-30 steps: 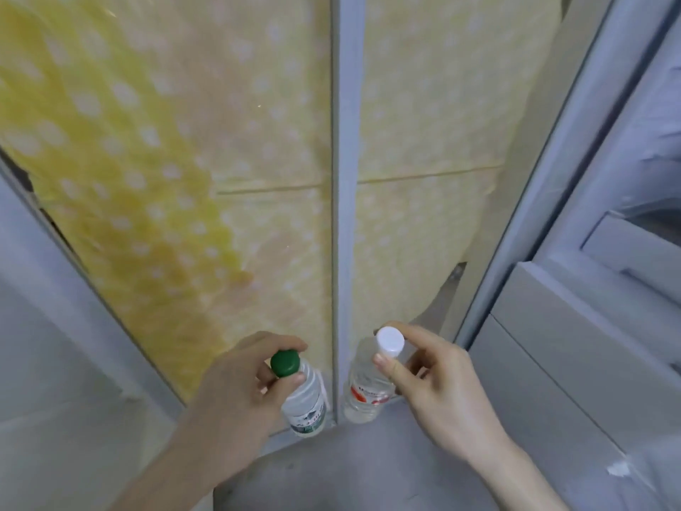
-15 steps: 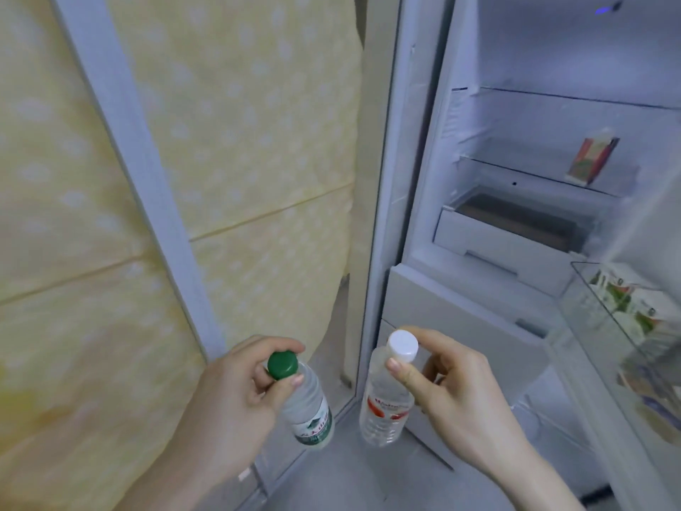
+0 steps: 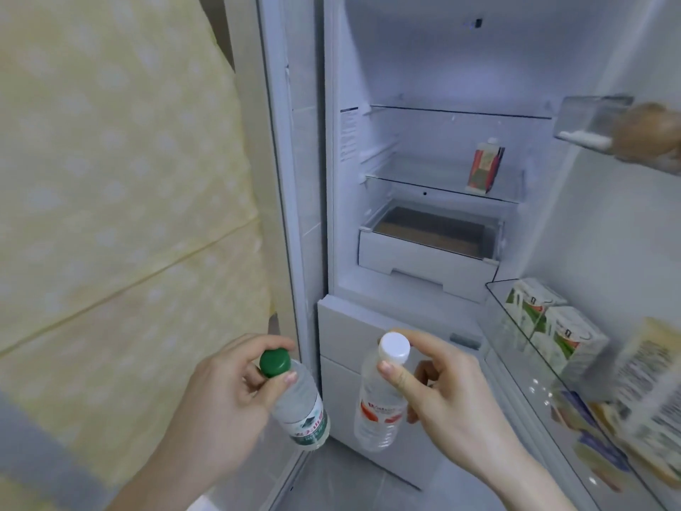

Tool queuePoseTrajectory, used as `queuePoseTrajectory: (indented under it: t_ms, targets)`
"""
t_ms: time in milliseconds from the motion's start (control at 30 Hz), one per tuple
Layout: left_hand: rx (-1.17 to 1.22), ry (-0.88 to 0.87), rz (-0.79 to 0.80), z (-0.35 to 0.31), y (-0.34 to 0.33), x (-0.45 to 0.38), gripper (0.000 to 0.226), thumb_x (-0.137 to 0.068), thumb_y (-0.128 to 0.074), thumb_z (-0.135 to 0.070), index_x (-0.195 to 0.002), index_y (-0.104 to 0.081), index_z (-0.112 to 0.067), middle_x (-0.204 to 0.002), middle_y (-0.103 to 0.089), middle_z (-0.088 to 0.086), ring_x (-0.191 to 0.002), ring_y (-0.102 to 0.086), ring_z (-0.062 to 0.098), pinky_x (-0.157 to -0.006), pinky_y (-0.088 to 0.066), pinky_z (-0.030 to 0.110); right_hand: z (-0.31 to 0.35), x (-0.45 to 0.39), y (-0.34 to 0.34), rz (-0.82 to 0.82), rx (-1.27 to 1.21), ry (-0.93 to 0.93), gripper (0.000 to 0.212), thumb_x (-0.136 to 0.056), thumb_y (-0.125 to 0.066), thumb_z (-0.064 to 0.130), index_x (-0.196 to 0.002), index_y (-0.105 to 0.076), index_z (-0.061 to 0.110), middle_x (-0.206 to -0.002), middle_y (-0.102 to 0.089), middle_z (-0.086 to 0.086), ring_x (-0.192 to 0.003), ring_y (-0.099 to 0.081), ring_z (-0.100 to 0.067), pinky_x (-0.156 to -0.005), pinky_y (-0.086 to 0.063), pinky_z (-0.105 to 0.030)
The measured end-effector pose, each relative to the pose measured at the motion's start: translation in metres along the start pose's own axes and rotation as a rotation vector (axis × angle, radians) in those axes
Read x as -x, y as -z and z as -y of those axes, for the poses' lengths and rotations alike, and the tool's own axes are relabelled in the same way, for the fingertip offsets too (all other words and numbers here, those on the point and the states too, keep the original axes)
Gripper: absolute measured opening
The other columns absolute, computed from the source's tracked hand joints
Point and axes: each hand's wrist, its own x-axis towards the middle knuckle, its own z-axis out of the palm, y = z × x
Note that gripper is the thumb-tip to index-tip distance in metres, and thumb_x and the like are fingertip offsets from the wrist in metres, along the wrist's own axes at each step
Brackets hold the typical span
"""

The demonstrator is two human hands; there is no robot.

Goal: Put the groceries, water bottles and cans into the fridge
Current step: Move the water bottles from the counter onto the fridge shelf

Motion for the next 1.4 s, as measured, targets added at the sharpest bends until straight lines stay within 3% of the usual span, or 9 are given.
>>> queuePoseTrajectory:
  t_ms: [267,467,633,700,833,1033,1200,1300,1400]
  targets:
    - [0.044,-0.081,0.15,0.003,-0.03,-0.079,0.034,-0.082,-0.082,-0.023,-0.102,-0.07,-0.049,-0.064,-0.062,-0.007,-0.057,-0.058,0.013,-0.067,-0.057,0.033,-0.017,-0.03,0.013,-0.141,0.056,-0.108,0.013,-0.092,-0.073,0.037,-0.1,-0.068,0.046,-0.056,-0.057,0.015,-0.057,-0.062,-0.027,-0.055,-0.045,-0.027]
    - [0.1,-0.166,0.235,0.002,-0.042,-0.146,0.03,-0.083,-0.081,-0.026,-0.101,-0.071,-0.048,-0.061,-0.059,-0.014,-0.052,-0.049,0.006,-0.057,-0.043,0.022,-0.017,-0.068,0.01,-0.277,0.063,-0.15,0.015,-0.091,-0.071,0.044,-0.105,-0.068,0.047,-0.055,-0.052,-0.006,-0.055,-0.065,-0.025,-0.063,-0.053,-0.043]
    - [0.123,-0.225,0.253,-0.007,-0.048,-0.204,0.031,-0.084,-0.079,-0.032,-0.102,-0.068,-0.054,-0.064,-0.062,-0.004,-0.052,-0.053,0.009,-0.064,-0.051,0.032,-0.004,-0.105,0.013,-0.379,0.04,-0.194,0.01,-0.094,-0.067,0.039,-0.102,-0.067,0.044,-0.052,-0.044,-0.006,-0.054,-0.072,-0.018,-0.056,-0.042,-0.025]
    - [0.16,-0.251,0.252,-0.013,-0.05,-0.226,0.029,-0.085,-0.078,-0.031,-0.101,-0.068,-0.053,-0.065,-0.063,-0.002,-0.051,-0.056,0.012,-0.062,-0.052,0.031,-0.002,-0.119,0.016,-0.436,0.048,-0.196,0.013,-0.093,-0.064,0.046,-0.105,-0.066,0.045,-0.053,-0.044,-0.008,-0.057,-0.072,-0.025,-0.056,-0.041,-0.031]
    - [0.191,-0.321,0.198,-0.033,-0.054,-0.267,0.026,-0.085,-0.079,-0.026,-0.098,-0.072,-0.047,-0.061,-0.063,-0.006,-0.053,-0.052,0.008,-0.057,-0.043,0.016,-0.003,-0.148,0.027,-0.533,0.036,-0.16,0.016,-0.095,-0.061,0.051,-0.11,-0.064,0.048,-0.067,-0.06,-0.022,-0.062,-0.071,-0.03,-0.065,-0.055,-0.047]
    - [0.221,-0.436,0.082,-0.075,-0.062,-0.322,0.025,-0.088,-0.077,-0.02,-0.103,-0.073,-0.038,-0.069,-0.066,-0.018,-0.062,-0.059,0.009,-0.057,-0.042,0.009,-0.006,-0.202,0.052,-0.686,0.017,-0.011,0.01,-0.097,-0.064,0.039,-0.107,-0.067,0.039,-0.07,-0.058,-0.015,-0.067,-0.055,-0.043,-0.064,-0.056,-0.06]
    - [0.213,-0.552,-0.101,-0.105,-0.07,-0.36,0.029,-0.089,-0.074,-0.017,-0.112,-0.071,-0.034,-0.095,-0.068,-0.017,-0.073,-0.059,0.006,-0.065,-0.043,0.007,-0.01,-0.246,0.07,-0.801,-0.028,0.081,0.012,-0.097,-0.065,0.035,-0.109,-0.067,0.034,-0.057,-0.043,-0.003,-0.053,-0.037,-0.018,-0.06,-0.053,-0.053]
    - [0.26,-0.612,-0.193,-0.112,-0.07,-0.378,0.029,-0.091,-0.072,-0.014,-0.116,-0.07,-0.028,-0.102,-0.068,-0.011,-0.074,-0.058,0.006,-0.069,-0.049,0.016,-0.005,-0.267,0.082,-0.857,-0.071,0.154,0.011,-0.097,-0.066,0.032,-0.108,-0.066,0.035,-0.07,-0.057,-0.008,-0.059,-0.045,-0.023,-0.06,-0.054,-0.045]
    - [0.336,-0.654,-0.271,-0.117,-0.07,-0.393,0.027,-0.092,-0.071,-0.013,-0.116,-0.069,-0.027,-0.105,-0.067,-0.008,-0.077,-0.058,0.011,-0.068,-0.05,0.021,0.002,-0.283,0.097,-0.898,-0.117,0.207,0.009,-0.098,-0.066,0.033,-0.105,-0.065,0.038,-0.087,-0.062,-0.012,-0.078,-0.06,-0.04,-0.072,-0.059,-0.058]
